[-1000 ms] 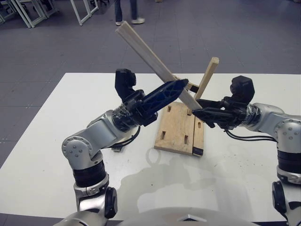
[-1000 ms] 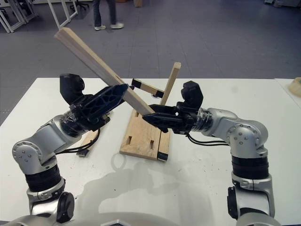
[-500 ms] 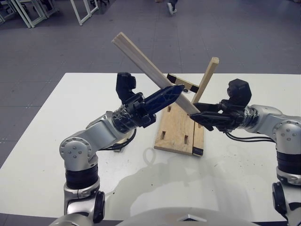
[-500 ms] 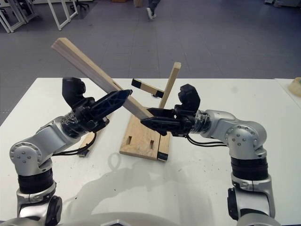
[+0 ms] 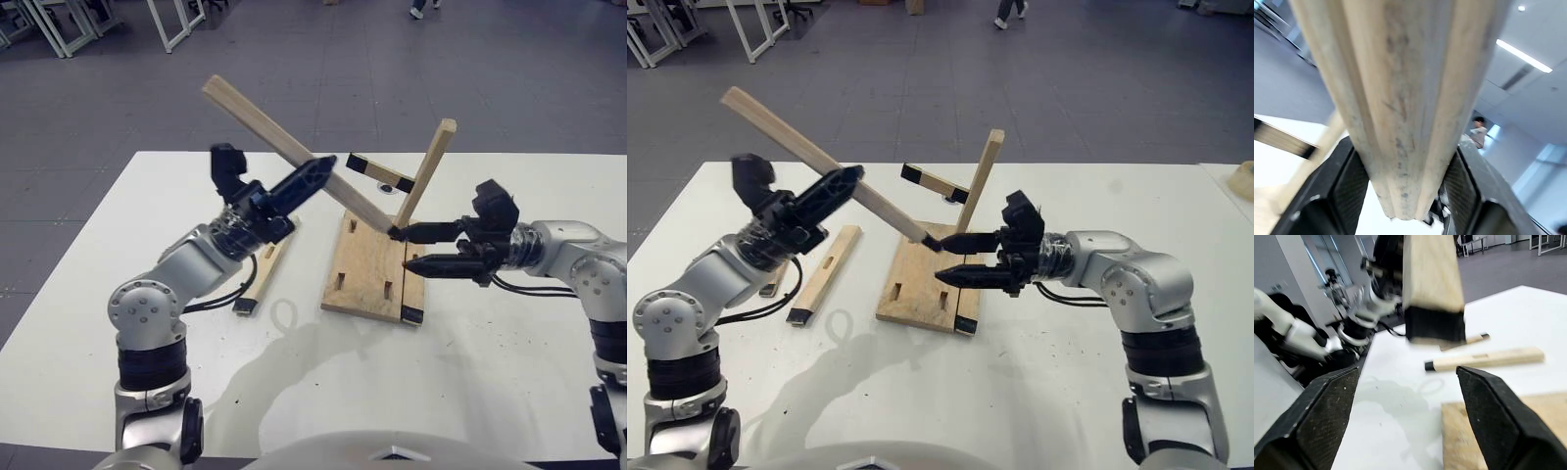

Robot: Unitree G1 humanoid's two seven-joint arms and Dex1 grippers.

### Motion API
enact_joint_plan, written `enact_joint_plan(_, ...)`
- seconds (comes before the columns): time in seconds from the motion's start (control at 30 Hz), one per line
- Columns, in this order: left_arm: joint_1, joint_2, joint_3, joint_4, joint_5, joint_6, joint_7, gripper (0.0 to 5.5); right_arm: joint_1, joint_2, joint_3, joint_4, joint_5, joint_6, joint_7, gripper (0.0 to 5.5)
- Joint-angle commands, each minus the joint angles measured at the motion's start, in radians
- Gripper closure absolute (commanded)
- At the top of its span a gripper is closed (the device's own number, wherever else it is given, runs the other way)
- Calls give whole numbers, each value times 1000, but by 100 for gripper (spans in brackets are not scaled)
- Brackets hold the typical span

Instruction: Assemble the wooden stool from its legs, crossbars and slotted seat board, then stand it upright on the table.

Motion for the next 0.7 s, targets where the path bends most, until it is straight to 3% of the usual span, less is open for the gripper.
enact_joint_plan(0.03,-43,52,81,51,90,-72,-44,344,-9,-17,124,71,-271,-202,-42,188)
enact_joint_plan(0.33,28,18,-37,23,403,-148,-95,344,-57,71,414,194,-901,-745,-271,188)
enact_joint_plan(0.57,52,12,-63,17,482,-139,-125,344,-91,46,518,183,-1088,-943,-189,188)
enact_joint_plan(0.7,62,27,-77,27,530,-133,-161,344,-135,36,581,236,-1093,-1146,-88,188)
